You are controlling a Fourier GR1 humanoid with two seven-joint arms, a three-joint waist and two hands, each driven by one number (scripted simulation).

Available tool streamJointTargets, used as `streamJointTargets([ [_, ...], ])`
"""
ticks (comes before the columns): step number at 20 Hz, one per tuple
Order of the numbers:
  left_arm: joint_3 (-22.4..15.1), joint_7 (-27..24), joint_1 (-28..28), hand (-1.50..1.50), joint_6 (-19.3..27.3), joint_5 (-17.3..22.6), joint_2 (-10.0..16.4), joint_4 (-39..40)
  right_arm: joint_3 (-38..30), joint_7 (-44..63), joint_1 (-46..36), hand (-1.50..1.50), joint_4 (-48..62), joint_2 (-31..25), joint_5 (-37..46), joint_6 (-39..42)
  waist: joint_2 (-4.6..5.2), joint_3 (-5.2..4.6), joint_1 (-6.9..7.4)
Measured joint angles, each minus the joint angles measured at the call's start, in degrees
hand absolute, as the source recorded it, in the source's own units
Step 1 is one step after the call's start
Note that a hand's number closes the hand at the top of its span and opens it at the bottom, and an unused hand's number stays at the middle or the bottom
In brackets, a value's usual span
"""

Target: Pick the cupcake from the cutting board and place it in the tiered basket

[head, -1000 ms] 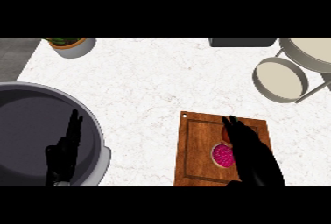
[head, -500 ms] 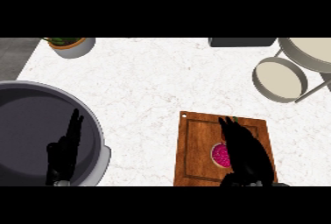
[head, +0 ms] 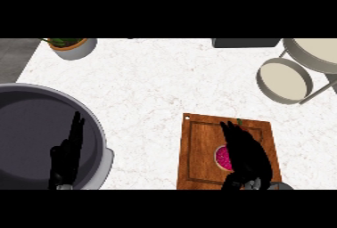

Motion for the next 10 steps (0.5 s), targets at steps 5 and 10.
streamJointTargets([
  [5,0.6,-1.5,0.2,0.00,-0.7,0.4,-0.4,0.3,-1.6,-1.1,0.3,-1.50,3.4,0.9,-0.5,1.1,0.01,0.00,0.00],
  [10,1.4,-1.5,-0.1,0.00,-1.8,1.1,-0.6,0.9,-2.7,-2.0,0.8,-1.50,5.7,2.4,-0.2,1.5,-0.08,0.12,-0.05],
])
